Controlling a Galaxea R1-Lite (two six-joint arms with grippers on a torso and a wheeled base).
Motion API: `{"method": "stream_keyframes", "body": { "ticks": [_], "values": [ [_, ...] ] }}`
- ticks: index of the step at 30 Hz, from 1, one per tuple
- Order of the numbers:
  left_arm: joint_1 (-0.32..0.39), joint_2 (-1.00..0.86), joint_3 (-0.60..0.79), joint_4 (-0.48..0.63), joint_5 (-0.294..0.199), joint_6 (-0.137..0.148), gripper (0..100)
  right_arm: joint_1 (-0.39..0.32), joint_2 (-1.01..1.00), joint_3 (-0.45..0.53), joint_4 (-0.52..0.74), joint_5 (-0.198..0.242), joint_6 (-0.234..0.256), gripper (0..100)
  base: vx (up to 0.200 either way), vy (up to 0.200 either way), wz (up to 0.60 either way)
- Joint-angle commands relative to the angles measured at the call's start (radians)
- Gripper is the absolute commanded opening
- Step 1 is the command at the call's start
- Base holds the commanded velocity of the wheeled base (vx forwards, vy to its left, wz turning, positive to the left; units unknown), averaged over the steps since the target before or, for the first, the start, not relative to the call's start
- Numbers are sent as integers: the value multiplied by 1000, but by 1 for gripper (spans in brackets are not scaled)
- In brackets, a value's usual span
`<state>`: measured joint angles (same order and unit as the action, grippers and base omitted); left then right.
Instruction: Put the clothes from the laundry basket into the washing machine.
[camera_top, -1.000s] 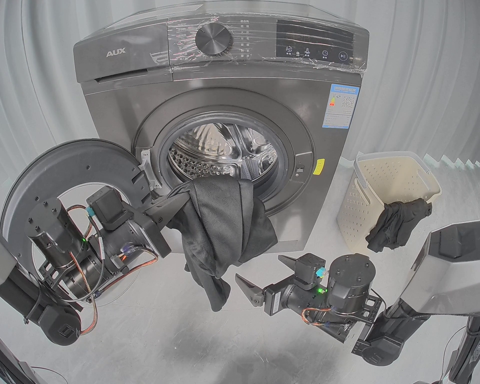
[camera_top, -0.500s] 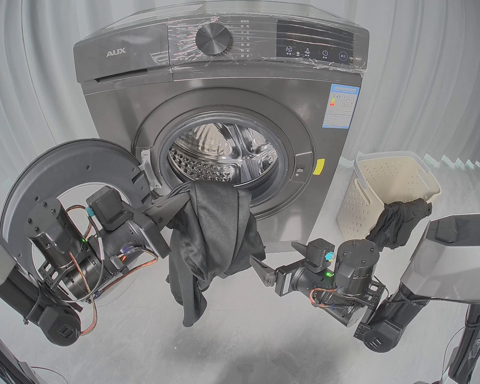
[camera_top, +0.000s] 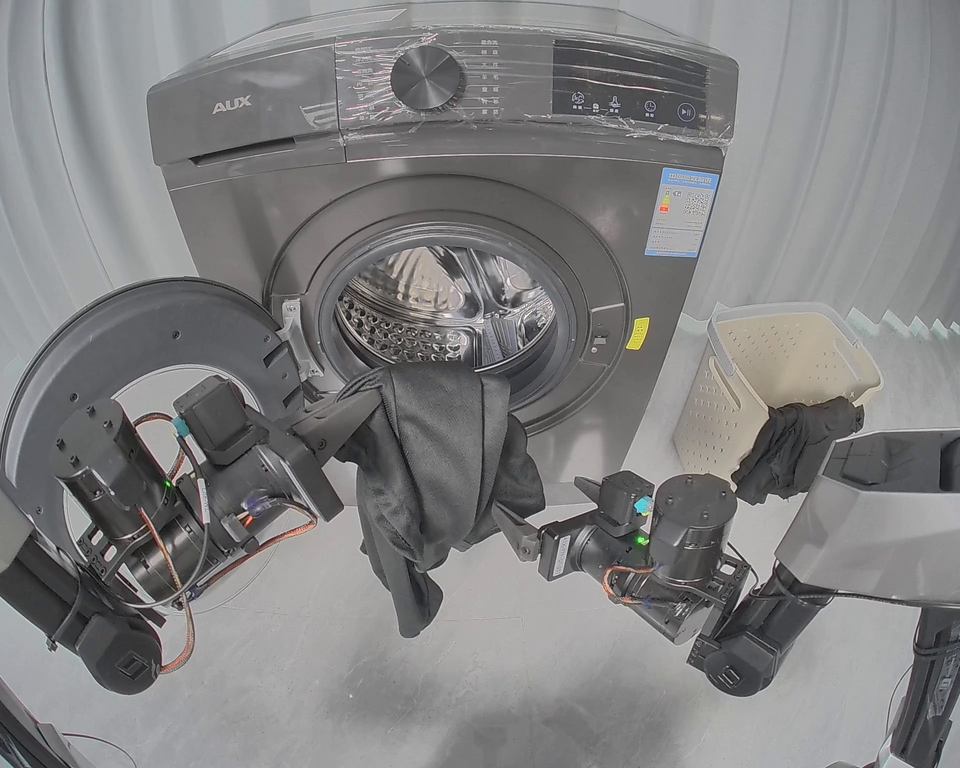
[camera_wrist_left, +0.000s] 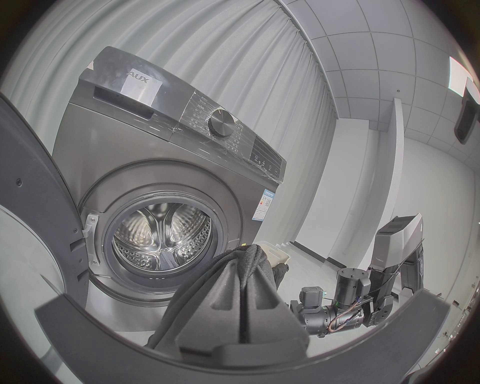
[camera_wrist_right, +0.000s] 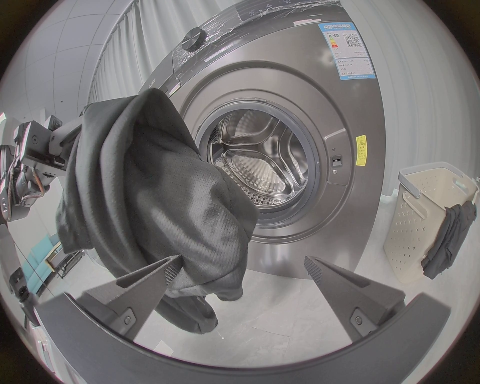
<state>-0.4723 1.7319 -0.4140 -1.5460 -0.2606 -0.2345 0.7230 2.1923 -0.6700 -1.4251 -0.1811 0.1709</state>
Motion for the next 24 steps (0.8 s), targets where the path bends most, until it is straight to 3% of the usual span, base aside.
{"method": "stream_keyframes", "body": {
  "ticks": [1, 7, 10, 24],
  "values": [
    [0, 0, 1, 0, 0, 0, 0, -2, 44, -39, 0, 3, -4, 100, 0, 0, 0],
    [0, 1, 1, 0, -2, 0, 0, 32, 76, -82, -18, 12, -5, 100, 0, 0, 0],
    [1, 1, 1, 0, 0, 0, 0, 62, 86, -99, -43, 37, -5, 100, 0, 0, 0],
    [1, 1, 1, 0, -2, 0, 0, 81, 119, -108, -86, 66, -1, 100, 0, 0, 0]
  ]
}}
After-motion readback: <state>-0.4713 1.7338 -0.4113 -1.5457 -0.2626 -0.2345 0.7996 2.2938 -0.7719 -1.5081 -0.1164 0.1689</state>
